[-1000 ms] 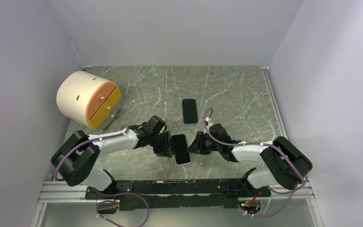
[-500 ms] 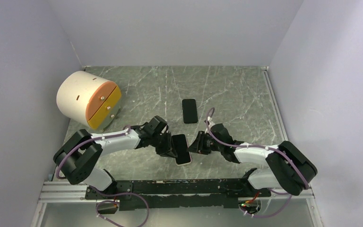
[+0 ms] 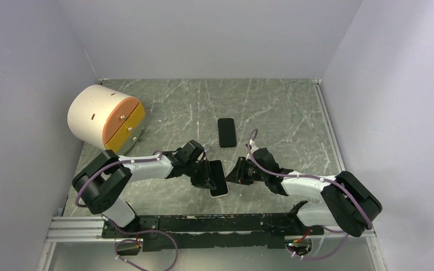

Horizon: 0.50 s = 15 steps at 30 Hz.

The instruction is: Put the phone into the phone case

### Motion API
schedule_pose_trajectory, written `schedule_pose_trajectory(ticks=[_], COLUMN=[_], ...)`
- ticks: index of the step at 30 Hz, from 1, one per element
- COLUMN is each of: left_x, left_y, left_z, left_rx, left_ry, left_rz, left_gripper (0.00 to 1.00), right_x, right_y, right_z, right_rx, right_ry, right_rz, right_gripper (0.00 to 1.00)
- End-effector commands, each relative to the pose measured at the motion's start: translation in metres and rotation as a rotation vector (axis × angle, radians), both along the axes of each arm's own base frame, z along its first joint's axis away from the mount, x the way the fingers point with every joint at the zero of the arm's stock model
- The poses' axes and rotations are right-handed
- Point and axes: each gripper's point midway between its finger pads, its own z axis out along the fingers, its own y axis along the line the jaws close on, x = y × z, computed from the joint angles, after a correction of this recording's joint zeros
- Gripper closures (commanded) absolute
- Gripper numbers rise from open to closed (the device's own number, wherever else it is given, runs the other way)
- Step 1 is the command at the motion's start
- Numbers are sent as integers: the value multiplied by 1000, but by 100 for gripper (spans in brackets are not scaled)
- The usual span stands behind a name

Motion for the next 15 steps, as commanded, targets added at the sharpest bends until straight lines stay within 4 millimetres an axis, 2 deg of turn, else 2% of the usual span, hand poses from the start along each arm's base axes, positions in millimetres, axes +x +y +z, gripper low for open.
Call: schedule_pose_trajectory(ticks=[1,9,15], left_x=[-6,6,9], left_y=[7,2,8], left_z=[-14,32,46], left_rx=[41,4,42], left_ry=[14,-62,-80], left_rz=[10,40,36], left_gripper=[85,81,75], right_x=[3,5,5], right_y=[1,3,3], right_z=[5,11,16], right_rx=[3,16,4], right_ry=[-28,-38,-54], right_rz=[1,-8,11], right_gripper=[69,69,67])
